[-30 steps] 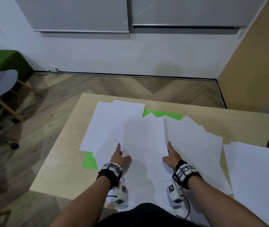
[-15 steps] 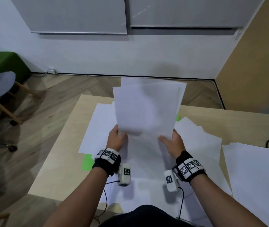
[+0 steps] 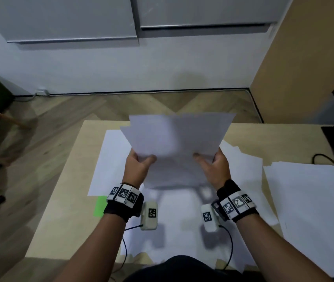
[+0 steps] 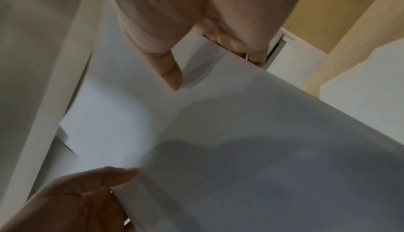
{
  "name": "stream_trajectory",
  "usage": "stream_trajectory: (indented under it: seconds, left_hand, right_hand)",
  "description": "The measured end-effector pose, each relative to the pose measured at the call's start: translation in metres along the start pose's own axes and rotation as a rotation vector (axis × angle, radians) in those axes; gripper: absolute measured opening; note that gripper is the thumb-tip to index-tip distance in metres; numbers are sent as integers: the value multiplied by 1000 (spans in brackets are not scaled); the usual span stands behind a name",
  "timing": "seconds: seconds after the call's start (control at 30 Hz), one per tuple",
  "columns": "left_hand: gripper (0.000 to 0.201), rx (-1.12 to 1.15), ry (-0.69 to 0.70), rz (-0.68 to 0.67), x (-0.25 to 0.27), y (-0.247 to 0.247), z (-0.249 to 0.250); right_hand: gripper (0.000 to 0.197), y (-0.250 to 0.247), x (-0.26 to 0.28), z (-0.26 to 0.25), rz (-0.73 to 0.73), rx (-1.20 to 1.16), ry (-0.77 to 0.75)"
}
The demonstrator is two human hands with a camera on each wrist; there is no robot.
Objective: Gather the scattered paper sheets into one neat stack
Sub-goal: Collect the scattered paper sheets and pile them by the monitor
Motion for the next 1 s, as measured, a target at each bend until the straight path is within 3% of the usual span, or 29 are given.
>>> stream_trajectory:
  seconds: [0.1, 0.3, 0.47, 0.63, 0.73, 0.8, 0.9, 1.0]
  left_hand:
    - [31, -61, -50, -16, 0, 3, -12]
    - [35, 42, 6, -35, 0, 9, 2]
    - [47, 30, -155, -27, 9, 6, -37]
    - [31, 52, -116, -64, 5, 13, -26]
    - [42, -2, -98, -53, 3, 7, -31]
    - [46, -74, -150, -42, 5, 1, -50]
    - [41, -142, -174, -85, 12, 4, -69]
    - [30, -47, -151, -14, 19, -2, -61]
  right_hand:
    - [55, 5, 0, 8, -8, -14, 33]
    - [45, 0, -7, 1, 8, -131, 16]
    - [30, 22, -4, 26, -77, -102, 127]
    - [32, 7, -1, 12, 26, -179, 76]
    - [40, 11, -1, 22, 13, -186, 94]
    - [31, 24, 0, 38, -54, -133, 182]
    - [19, 28, 8, 44, -69, -145, 247]
    - [17, 16, 15, 39, 12, -233, 230]
Point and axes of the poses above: each hand's wrist, its own x-axis away from the middle knuckle, its own y-axis out of the palm, z = x × y, the point moved 10 cm from there along -x, towards the middle knuckle, and after that the axes turned 13 degrees about x, right-handed, at the moved point
